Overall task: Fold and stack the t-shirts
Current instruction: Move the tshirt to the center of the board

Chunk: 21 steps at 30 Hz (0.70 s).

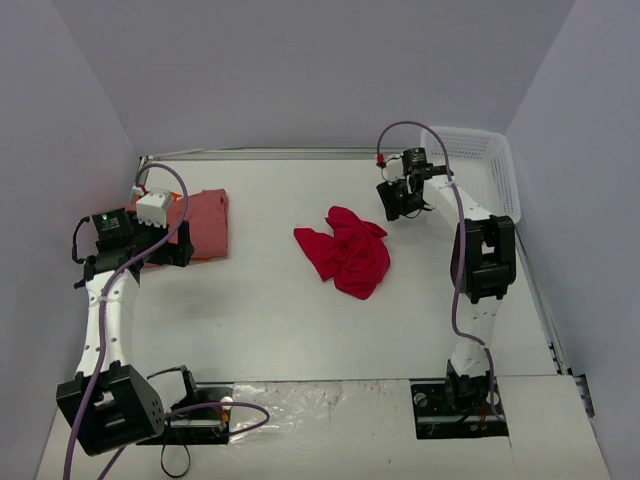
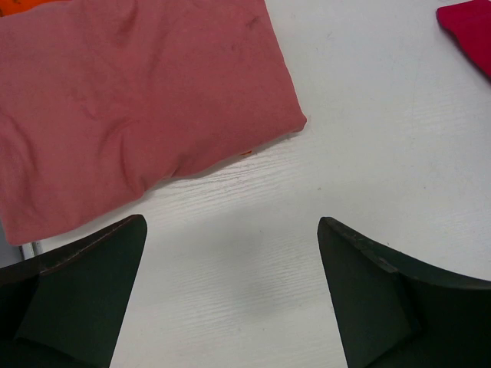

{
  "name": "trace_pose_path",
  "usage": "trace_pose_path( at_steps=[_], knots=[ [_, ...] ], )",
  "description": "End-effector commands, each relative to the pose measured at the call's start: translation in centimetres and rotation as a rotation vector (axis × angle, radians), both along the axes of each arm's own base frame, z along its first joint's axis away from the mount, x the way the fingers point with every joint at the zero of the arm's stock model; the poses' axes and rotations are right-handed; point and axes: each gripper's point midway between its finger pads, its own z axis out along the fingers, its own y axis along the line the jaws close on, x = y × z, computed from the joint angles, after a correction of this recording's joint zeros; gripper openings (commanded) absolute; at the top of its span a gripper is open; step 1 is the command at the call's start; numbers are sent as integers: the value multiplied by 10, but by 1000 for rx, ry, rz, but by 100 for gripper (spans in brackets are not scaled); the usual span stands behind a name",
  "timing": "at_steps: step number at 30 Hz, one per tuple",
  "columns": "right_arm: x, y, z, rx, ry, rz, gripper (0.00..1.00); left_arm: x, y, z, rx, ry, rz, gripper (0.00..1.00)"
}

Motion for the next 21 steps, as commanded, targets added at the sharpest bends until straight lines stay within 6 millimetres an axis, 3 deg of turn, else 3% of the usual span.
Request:
trace_pose_path(
  at_steps=[1, 12, 18, 21],
  knots=[
    [19, -15, 23, -22, -71, -82, 44, -1, -2, 9, -4, -34, -9, 95],
    [27, -70, 11, -104, -70, -265, 48, 0, -6, 5, -23, -15, -25, 94],
    [24, -75, 8, -109, -60, -269, 47, 2, -12, 3, -20, -3, -43, 94],
    [23, -67, 21, -85, -82, -231, 48, 4, -16, 3, -11, 5, -57, 94]
  ],
)
